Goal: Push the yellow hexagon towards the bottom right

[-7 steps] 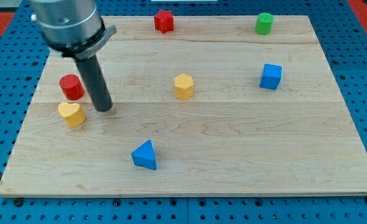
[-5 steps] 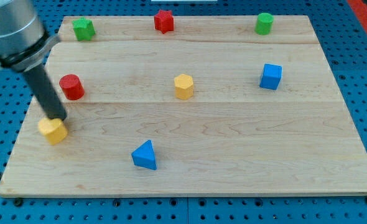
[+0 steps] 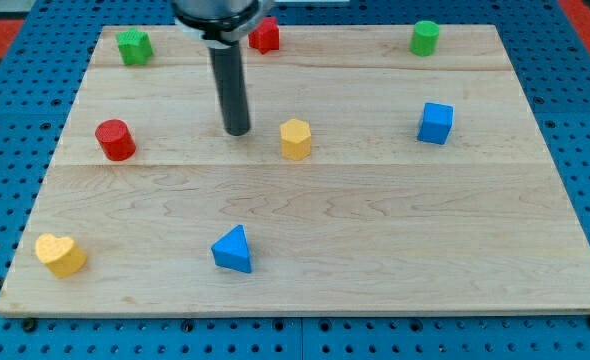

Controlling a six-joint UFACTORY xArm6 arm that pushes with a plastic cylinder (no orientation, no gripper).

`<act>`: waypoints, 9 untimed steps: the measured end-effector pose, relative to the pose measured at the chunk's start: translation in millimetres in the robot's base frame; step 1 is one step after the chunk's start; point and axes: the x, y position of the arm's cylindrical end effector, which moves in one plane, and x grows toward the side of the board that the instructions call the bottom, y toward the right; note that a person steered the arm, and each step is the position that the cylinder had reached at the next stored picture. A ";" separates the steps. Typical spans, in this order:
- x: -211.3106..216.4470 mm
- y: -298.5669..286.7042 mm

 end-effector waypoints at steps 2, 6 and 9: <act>38.3 139.9; 92.5 156.0; 171.2 209.7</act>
